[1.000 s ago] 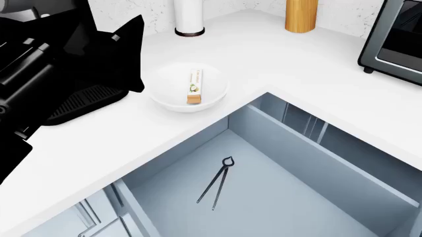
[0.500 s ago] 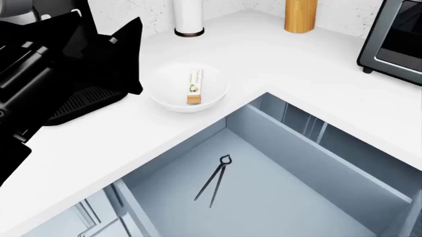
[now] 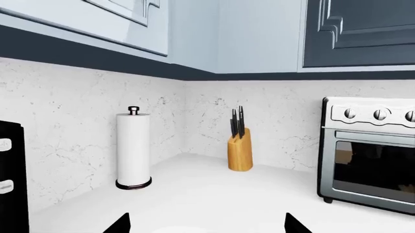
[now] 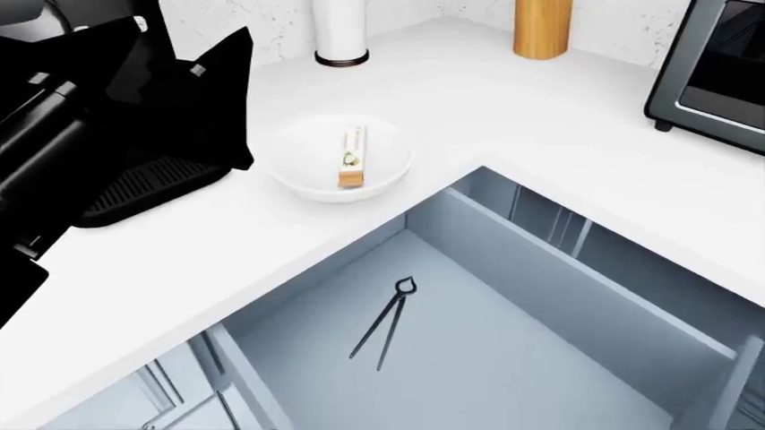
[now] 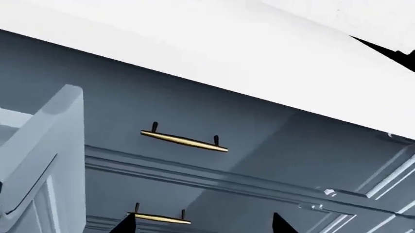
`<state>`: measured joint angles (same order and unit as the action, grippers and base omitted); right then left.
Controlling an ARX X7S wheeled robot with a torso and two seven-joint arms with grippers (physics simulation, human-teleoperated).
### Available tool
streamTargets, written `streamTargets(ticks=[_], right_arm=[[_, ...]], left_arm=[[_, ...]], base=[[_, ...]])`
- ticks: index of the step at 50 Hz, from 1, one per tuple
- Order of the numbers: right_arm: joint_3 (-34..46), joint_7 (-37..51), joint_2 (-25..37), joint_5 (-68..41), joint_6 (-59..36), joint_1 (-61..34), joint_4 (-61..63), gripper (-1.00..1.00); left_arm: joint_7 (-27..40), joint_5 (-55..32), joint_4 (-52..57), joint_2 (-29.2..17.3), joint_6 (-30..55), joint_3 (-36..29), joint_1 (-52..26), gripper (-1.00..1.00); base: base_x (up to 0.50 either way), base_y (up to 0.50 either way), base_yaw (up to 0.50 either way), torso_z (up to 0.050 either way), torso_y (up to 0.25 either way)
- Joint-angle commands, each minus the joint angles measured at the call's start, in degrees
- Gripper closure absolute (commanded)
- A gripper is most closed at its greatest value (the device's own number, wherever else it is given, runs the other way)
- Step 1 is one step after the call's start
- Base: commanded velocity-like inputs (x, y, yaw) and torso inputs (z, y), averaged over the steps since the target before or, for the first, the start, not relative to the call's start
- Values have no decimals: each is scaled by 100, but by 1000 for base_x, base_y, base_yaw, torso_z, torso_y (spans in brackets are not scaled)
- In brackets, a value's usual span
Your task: Place the bar in the bowl and close the drawer.
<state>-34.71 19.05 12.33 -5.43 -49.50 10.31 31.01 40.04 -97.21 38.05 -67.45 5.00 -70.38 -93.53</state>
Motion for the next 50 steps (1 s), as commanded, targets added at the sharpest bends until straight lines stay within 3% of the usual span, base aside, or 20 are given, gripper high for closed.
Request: streamTargets(ticks=[1, 26, 50], right_arm=[[1463, -200, -346, -1957, 456, -820, -1930, -100], [2200, -717, -457, -2245, 228, -1370, -2831, -100], [1980, -1100, -560, -2958, -31, -1708, -3535, -100]], left_arm=[[-4, 9, -2, -8, 7, 18, 25, -100], [-2, 29, 9, -31, -11, 50, 107, -100], [7, 63, 16, -45, -46, 67, 215, -100]], base=[[0, 0, 0, 0, 0], [0, 0, 0, -3, 0], [0, 0, 0, 0, 0]])
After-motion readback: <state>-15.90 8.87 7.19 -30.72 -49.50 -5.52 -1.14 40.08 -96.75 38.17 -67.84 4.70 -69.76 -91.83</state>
